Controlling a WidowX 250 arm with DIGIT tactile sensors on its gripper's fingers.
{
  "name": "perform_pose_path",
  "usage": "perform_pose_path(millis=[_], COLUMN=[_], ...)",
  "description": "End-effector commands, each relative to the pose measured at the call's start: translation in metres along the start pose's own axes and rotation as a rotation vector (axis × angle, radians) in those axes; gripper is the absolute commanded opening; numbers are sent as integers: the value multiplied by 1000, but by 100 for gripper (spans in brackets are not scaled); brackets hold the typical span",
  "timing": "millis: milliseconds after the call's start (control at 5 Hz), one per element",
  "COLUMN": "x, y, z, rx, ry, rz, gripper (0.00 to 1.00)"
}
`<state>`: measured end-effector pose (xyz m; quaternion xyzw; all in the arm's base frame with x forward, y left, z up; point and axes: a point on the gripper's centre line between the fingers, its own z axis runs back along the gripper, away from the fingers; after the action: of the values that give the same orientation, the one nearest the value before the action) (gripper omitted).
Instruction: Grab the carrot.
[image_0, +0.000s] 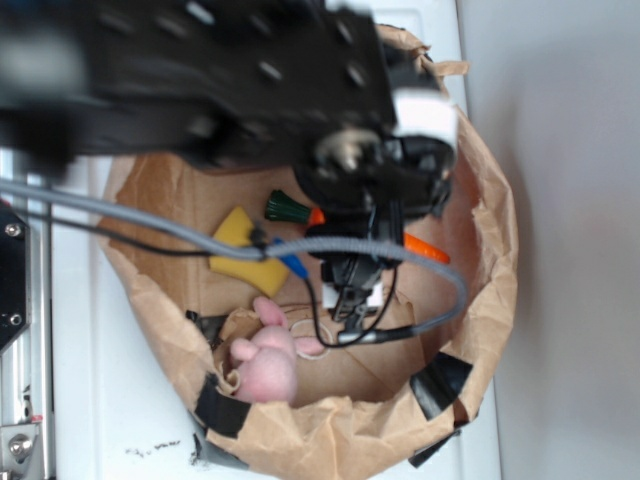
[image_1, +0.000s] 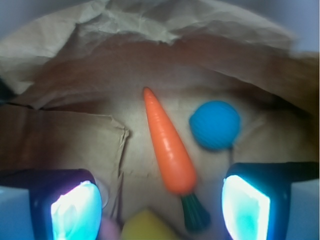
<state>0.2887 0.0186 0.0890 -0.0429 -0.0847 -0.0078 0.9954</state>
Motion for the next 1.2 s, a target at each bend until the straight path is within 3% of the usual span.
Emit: perform_pose_path(millis=[0,200,400,600,800,1000], x=[4,3,7,8,10,9], y=[17,19,24,20,10,-1], z=[-38,-61,-81,-69,-33,17], rx=[43,78,182,155,86,68], ry=[-31,-7,-39,-49,-90,-174], rz=[-49,-73,-22,-19,17,109], gripper=[100,100,16,0,0,0])
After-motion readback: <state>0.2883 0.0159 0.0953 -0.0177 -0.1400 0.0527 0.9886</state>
